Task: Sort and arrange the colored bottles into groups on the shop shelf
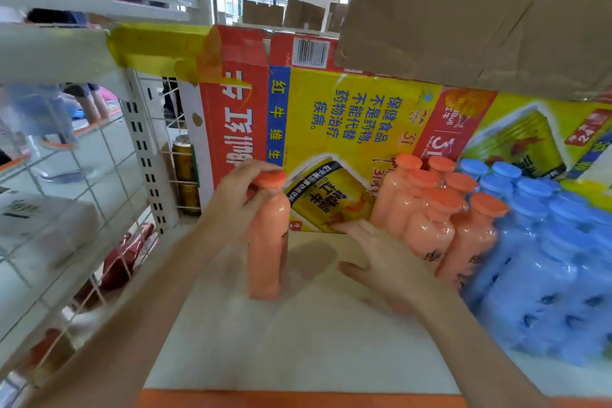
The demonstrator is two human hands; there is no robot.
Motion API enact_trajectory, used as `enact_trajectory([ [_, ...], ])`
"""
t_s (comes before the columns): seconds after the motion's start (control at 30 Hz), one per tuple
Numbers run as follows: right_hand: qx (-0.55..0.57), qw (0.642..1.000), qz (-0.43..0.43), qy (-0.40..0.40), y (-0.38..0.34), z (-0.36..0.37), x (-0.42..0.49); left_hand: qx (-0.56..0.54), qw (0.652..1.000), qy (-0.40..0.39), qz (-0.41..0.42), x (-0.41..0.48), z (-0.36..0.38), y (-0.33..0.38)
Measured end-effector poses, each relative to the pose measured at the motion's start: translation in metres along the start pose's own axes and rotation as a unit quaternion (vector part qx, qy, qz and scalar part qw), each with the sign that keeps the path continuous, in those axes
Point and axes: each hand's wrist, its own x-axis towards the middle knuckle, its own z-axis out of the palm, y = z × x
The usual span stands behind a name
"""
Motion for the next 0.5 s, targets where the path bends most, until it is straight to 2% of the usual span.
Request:
enact_trajectory([
  [0.23, 0.035, 0.999, 0.029, -0.014, 0.026, 0.007, -0.052, -0.082, 0.995, -0.042, 0.039, -0.005, 0.05, 0.047],
  [0.5, 0.109, 0.992, 0.07, -0.013, 0.056, 0.005, -0.101, -0.127, 0.986, -0.103, 0.011, -0.015, 0.103, 0.094],
])
